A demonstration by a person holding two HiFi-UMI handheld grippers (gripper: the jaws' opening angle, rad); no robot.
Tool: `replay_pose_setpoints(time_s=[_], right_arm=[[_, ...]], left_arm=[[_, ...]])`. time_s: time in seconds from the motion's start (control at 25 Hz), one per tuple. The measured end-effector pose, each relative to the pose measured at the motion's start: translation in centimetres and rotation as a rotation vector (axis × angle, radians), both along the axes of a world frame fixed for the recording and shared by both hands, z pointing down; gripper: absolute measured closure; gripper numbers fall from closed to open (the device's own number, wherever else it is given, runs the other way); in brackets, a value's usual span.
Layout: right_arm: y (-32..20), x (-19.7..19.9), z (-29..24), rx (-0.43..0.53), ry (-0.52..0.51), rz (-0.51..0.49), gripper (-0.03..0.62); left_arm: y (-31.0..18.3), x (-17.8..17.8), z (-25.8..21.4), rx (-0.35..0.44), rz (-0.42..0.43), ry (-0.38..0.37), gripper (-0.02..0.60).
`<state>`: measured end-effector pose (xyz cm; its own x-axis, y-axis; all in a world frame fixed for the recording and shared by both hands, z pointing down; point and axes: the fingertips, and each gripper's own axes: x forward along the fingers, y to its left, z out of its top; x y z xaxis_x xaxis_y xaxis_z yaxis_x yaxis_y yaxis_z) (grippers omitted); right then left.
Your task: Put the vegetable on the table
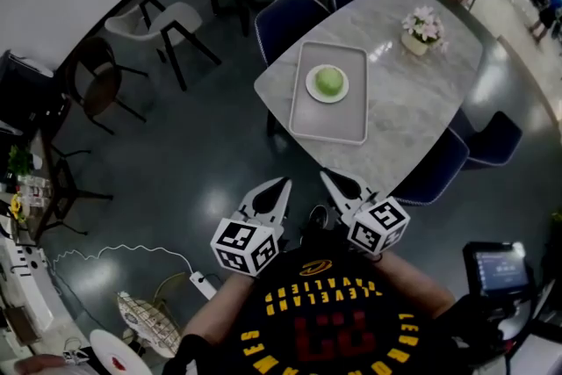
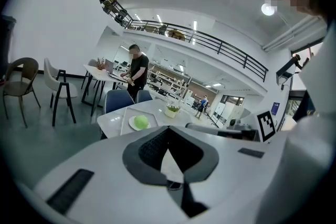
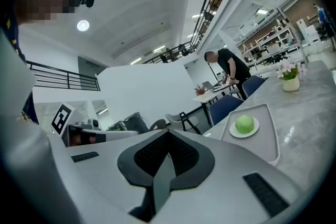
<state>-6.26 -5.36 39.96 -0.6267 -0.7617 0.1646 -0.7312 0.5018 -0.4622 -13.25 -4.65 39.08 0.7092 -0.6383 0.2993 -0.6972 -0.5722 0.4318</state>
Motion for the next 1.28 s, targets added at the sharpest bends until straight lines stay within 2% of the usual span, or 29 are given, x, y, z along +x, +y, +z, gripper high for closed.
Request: replay_pose_setpoints(time_s=[0.28, 0.56, 0.76, 0.88, 1.08, 1.28], right_arm=[[-4.3, 3.9, 0.6, 0.000, -0.023, 0.015, 0.589], [-7.7, 5.7, 0.6, -0.022, -0.044, 0.063, 0.589], [-10.5, 7.3, 1.7, -0.048, -0.037, 0.105, 0.589], [-12.4, 8.6, 2.4, -0.070, -0.031, 0.162, 0.589], [-16.0, 11.2, 3.0, -0.083, 0.017, 0.273, 0.589], [-18.9, 13.5, 4.3, -0.163, -0.043, 0.405, 0.588]], left_arm=[[-4.2, 3.8, 0.4, 0.005, 0.000, -0.010, 0.580], [-8.2, 4.4, 0.1, -0.014, 0.004, -0.018, 0.580], [-12.1, 5.7, -0.6, 0.026, 0.029, 0.040, 0.580], [-14.7, 6.6, -0.2, 0.018, 0.078, 0.051, 0.580], [-19.9, 8.0, 1.6, -0.020, 0.192, 0.028, 0.580], [-24.7, 9.1, 3.2, -0.105, 0.306, 0.026, 0.580]])
